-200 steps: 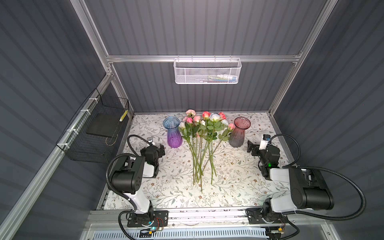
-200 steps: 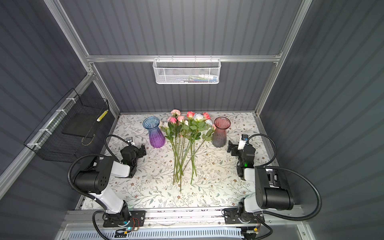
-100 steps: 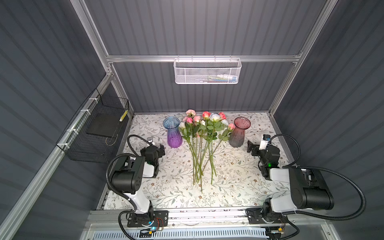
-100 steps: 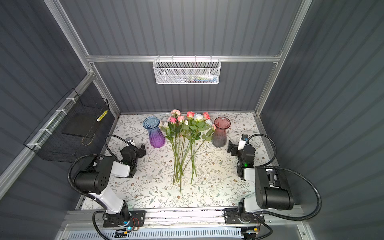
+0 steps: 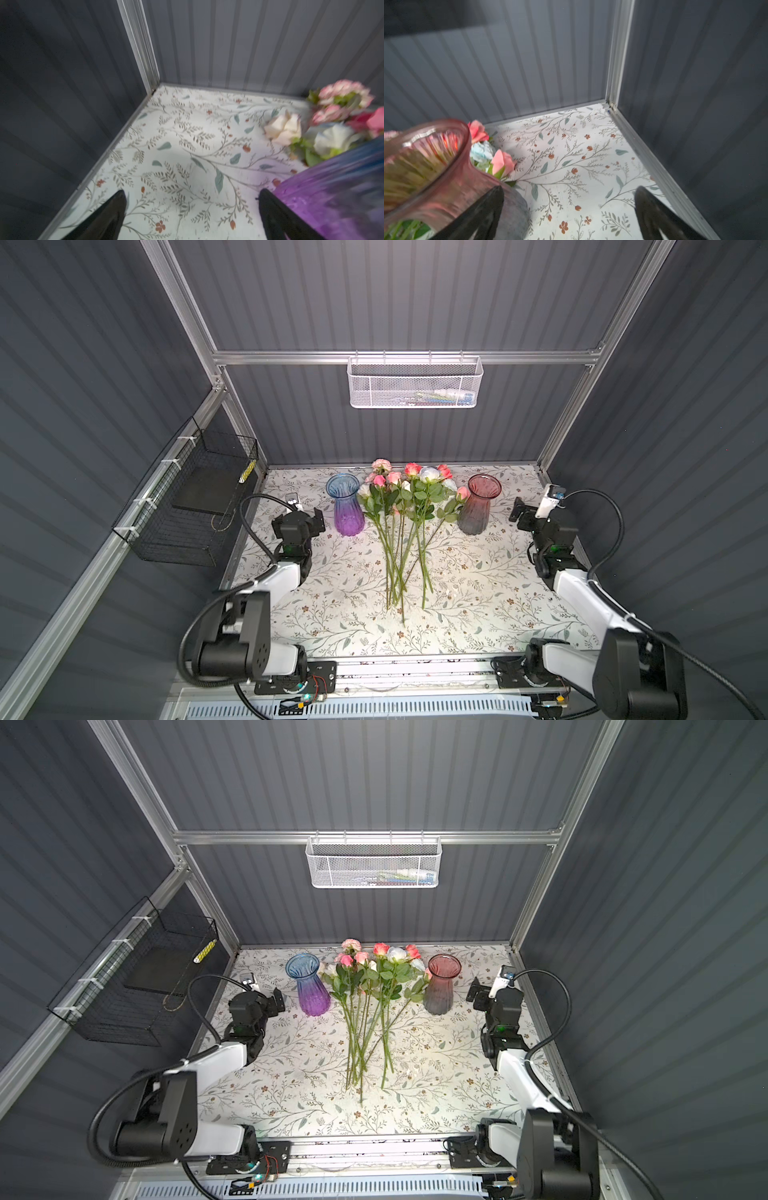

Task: Arrange the flowers into the vase
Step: 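Raise both arms and swing them toward the vases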

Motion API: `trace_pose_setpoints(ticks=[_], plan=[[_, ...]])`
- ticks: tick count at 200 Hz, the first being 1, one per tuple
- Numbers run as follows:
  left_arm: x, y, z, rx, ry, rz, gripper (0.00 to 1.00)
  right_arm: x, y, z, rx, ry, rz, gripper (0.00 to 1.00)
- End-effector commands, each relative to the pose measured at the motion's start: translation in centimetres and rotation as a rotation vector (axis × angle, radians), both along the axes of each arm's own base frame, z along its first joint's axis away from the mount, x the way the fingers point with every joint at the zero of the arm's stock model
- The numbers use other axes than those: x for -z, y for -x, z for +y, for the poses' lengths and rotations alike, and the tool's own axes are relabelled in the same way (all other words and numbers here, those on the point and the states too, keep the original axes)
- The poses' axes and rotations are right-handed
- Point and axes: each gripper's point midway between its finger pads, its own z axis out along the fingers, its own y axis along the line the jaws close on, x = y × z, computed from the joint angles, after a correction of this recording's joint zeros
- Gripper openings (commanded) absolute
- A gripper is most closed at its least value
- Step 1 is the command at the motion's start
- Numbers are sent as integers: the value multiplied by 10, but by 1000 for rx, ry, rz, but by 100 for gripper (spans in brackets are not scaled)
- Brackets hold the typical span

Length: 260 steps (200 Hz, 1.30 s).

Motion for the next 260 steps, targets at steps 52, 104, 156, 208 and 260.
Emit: trace_pose_setpoints(ticks=[52,104,156,208,260], plan=[[-163,83,18,-131,280,-152,100,-67,82,-14,217,-522,57,98],[-191,134,34,-193,352,-287,100,-57,64,10,110,-521,333,87],[-173,84,-27,79,420,13,99,-41,25,44,-60,-510,548,45],[-194,29,-119,523,617,161,82,-25,-17,77,-160,-497,693,47],[-211,26,-218,822,652,164,81,-5,-44,95,-202,-467,800,46]])
